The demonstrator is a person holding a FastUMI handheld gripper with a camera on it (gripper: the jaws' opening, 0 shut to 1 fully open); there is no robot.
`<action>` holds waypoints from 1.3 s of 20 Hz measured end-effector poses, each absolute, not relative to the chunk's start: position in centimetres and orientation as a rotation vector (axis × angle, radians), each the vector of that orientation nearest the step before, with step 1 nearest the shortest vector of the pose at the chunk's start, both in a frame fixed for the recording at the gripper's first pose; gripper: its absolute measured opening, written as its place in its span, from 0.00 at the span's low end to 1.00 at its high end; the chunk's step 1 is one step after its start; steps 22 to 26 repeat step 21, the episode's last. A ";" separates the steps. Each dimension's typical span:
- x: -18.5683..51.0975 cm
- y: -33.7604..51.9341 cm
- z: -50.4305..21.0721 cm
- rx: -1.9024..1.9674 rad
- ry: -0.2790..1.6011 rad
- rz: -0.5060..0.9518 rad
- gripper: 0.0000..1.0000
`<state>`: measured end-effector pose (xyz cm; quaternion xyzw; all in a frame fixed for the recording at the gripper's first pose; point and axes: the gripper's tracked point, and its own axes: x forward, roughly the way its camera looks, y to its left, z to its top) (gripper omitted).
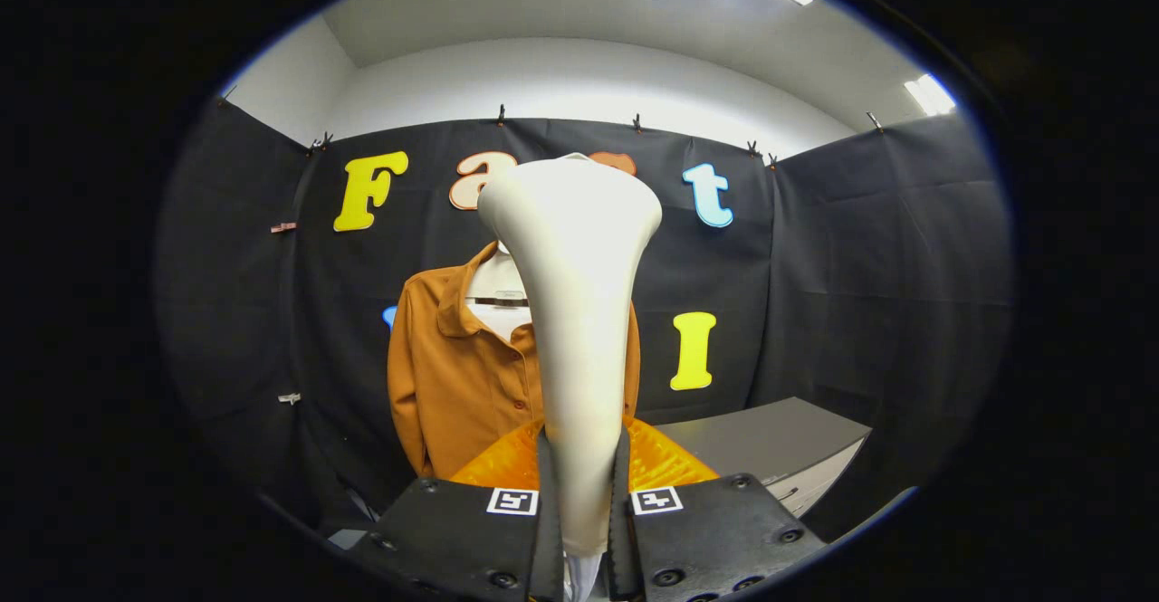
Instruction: Iron the clothes twice with a garment steamer, once on the left side and once on the right side.
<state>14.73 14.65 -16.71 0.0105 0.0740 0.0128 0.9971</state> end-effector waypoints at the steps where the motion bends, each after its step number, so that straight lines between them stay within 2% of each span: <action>1: 14.7 14.8 -16.6 0.019 0.148 0.029 0.23; 26: 14.9 14.9 -15.6 0.015 0.143 0.040 0.23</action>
